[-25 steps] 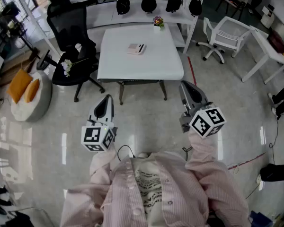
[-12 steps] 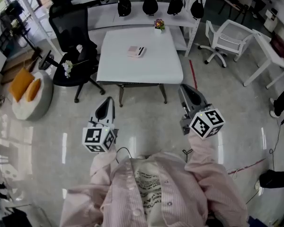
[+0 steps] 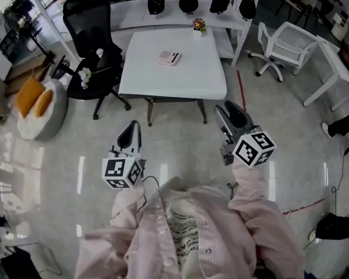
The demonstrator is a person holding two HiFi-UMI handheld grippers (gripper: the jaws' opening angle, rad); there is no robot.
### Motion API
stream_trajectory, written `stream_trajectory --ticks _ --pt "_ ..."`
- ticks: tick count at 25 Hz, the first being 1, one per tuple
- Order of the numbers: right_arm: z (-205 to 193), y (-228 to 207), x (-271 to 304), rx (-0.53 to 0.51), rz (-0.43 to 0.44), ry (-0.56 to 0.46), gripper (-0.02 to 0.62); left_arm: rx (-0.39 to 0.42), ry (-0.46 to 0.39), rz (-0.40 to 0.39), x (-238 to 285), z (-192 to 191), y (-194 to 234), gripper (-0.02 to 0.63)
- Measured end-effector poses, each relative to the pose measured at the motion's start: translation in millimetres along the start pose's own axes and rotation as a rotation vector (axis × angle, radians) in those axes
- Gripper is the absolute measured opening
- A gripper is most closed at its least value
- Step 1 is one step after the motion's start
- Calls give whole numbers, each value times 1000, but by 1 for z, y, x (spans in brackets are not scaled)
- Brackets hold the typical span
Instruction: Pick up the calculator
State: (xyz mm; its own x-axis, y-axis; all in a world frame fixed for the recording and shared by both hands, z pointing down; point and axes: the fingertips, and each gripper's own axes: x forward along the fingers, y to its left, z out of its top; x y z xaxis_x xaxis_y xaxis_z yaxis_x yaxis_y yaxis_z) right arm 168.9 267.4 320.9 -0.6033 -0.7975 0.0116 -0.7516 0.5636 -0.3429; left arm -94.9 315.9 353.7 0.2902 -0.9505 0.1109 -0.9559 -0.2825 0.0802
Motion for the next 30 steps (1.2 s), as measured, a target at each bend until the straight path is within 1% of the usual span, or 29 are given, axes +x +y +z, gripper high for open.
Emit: stream_trajectory --ticks 2,5,8,12,16,26,30 --pt "-5 -4 2 11 -12 7 187 -4 6 7 2 -3 0 0" --pt "-8 -7 10 0 -12 20 214 -7 10 12 8 -2 2 0" --pt "-10 -9 19 -2 -3 34 228 -11 18 10 16 -3 3 0" --pt "-11 -21 33 7 -14 33 230 -19 32 11 31 -8 9 0" --pt "-14 -31 58 21 -11 37 230 -27 45 16 53 -13 25 0" --pt "-11 -65 142 3 -18 46 230 -44 73 10 133 -10 74 1" --pt "-8 -79 178 28 -11 48 229 -48 85 -1 169 -7 94 0"
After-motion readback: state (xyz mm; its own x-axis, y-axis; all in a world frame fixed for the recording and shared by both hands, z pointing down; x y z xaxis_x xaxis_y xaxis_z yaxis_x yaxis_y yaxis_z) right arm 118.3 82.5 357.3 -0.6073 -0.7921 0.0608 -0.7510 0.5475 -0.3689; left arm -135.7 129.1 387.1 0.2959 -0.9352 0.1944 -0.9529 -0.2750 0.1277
